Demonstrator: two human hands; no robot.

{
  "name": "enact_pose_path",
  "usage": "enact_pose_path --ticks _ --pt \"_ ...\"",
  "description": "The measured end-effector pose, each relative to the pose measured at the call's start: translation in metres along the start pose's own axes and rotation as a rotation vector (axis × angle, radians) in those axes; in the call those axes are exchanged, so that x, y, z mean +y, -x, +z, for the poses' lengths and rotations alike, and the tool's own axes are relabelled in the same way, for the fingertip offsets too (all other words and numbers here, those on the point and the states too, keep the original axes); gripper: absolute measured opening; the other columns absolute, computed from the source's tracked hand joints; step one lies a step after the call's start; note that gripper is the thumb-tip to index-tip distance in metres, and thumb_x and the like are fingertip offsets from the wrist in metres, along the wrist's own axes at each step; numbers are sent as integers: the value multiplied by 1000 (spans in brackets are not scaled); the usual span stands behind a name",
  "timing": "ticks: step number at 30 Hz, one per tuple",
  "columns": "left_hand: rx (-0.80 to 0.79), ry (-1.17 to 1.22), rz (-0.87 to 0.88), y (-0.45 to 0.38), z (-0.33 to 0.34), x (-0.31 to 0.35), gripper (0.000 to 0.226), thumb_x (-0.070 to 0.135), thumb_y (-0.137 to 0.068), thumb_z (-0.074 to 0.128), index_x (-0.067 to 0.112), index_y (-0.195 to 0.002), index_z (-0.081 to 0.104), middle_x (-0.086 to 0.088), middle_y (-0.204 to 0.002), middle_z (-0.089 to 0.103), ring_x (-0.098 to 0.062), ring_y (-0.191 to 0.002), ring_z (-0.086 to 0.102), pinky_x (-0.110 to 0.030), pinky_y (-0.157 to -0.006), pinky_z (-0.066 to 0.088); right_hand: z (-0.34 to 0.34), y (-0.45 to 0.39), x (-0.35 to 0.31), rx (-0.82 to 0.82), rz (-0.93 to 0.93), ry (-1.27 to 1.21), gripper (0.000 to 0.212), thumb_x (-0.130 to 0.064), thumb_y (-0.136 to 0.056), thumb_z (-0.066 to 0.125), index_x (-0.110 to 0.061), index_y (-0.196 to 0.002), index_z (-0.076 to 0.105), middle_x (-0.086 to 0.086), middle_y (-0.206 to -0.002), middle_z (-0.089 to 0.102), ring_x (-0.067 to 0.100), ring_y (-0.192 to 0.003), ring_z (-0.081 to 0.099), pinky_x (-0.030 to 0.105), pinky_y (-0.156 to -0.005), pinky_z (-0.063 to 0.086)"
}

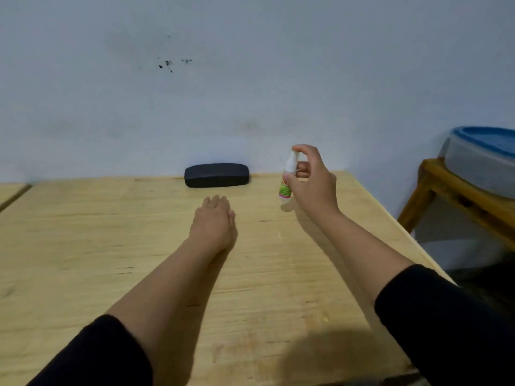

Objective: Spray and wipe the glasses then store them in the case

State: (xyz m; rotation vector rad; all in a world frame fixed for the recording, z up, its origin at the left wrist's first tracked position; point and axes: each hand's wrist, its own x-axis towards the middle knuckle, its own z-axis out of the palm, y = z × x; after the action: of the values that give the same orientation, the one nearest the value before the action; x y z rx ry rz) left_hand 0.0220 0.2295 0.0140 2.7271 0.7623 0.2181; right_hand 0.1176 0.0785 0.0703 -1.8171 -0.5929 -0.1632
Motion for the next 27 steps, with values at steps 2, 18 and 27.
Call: enact_pose_path --ticks 2,18,27 --pt "-26 -46 -26 -7 4 -5 50 31 -99 28 8 -143 25 -13 -153 25 -29 -143 18 -45 -116 22 17 -17 3 -23 -1 4 45 0 -83 60 -25 -119 52 8 -98 61 5 -75 59 -1 -43 36" --pt "-28 -108 -28 -15 21 -12 54 34 -100 12 10 -148 5 -8 -158 4 -22 -146 0 -37 -117 1 91 -101 55 -42 29 12 45 -8 -87 61 -40 -115 47 2 -106 58 10 -87 61 10 -52 46" --pt "-20 -95 -22 -13 20 -11 54 34 -100 12 11 -148 6 -7 -158 5 -22 -146 0 -36 -117 1 94 -101 64 -62 -83 76 48 -7 -88 60 -37 -122 46 -1 -105 55 14 -91 59 23 -71 55"
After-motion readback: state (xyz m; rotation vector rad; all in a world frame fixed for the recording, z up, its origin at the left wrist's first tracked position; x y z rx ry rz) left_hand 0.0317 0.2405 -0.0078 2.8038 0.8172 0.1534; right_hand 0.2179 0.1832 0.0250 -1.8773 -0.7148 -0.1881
